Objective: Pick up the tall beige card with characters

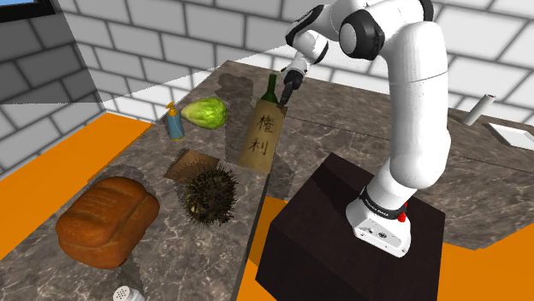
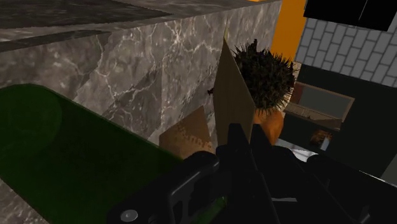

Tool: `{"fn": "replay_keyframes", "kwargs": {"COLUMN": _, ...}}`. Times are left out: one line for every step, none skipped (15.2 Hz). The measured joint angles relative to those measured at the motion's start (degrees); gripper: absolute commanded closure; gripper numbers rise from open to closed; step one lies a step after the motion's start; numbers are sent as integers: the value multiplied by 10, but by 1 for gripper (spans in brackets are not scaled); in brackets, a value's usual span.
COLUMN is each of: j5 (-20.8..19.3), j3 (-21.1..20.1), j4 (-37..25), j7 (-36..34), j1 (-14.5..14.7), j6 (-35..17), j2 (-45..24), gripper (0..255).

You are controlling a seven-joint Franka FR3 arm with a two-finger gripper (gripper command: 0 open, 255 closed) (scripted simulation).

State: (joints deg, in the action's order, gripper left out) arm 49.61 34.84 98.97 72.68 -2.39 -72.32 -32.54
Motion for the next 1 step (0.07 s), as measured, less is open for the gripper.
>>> {"fn": "replay_keyframes", "kwargs": {"j5": -1, "j3": 1, "j4": -2, "j7": -2, "j1": 0, "j6": 3, "j2": 3, "gripper": 255}}
